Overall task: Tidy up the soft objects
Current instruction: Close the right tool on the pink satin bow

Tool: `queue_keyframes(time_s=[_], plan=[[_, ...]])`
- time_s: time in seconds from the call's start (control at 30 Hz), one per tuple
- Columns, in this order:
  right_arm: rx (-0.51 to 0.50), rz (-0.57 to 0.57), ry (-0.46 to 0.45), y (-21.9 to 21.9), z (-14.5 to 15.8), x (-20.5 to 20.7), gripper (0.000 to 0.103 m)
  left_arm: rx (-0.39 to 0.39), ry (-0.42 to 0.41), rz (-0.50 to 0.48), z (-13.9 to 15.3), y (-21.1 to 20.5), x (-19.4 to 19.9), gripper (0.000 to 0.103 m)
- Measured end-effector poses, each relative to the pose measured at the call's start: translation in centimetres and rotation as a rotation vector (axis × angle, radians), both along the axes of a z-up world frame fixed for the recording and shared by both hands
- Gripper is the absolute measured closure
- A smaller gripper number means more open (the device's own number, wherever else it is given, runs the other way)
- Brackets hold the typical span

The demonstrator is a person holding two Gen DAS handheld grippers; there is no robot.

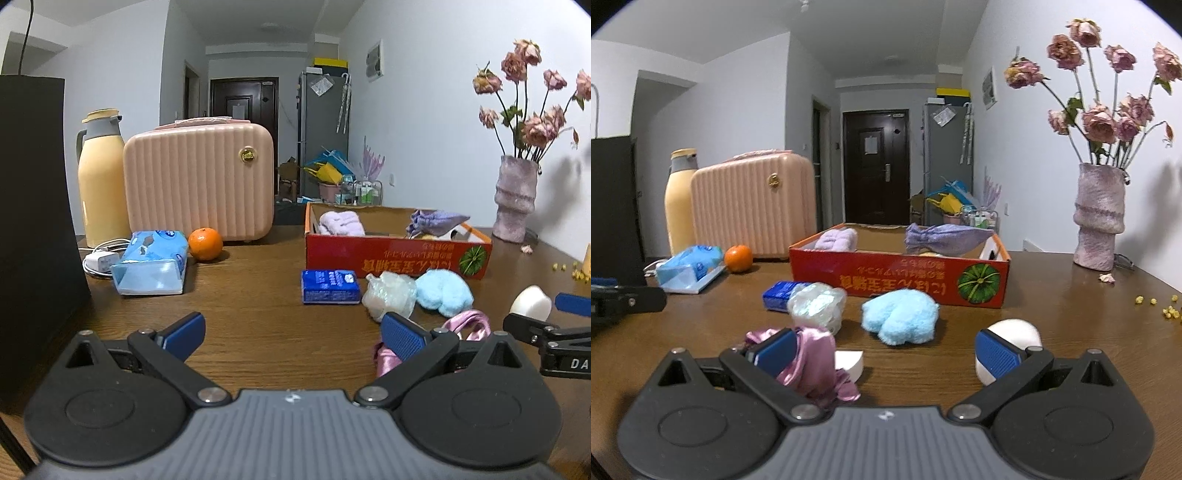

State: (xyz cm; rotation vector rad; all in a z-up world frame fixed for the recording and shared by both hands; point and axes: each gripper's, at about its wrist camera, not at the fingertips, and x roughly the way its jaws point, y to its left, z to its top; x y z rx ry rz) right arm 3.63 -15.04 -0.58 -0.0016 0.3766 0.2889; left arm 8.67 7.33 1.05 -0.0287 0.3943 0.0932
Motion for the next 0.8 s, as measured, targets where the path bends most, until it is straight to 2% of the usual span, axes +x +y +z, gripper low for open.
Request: queue_keyframes(time_s=[0.4, 0.57, 0.67, 0.8], plan=[[-0.099, 0.172, 0.059, 5.0, -1.2, 0.9, 0.0, -0.003, 0.029, 0.031, -0.4, 1.8, 0.4, 0.0], [-0.16, 0.223, 0.052, 7.8, -1.8, 1.7, 0.002, -0.014, 0.037, 0.044, -0.5, 2.3, 0.5, 0.0], [-0.191, 0.251, 0.063, 9.3, -2.1, 2.5, 0.005, -0.015, 0.037, 0.043, -0.5, 2.3, 0.5, 0.0], [-0.181, 0.279, 0.134, 10.0, -2.3, 4.1, 0.021, -0.021, 0.039, 0.042, -0.5, 2.4, 0.6, 0.0]])
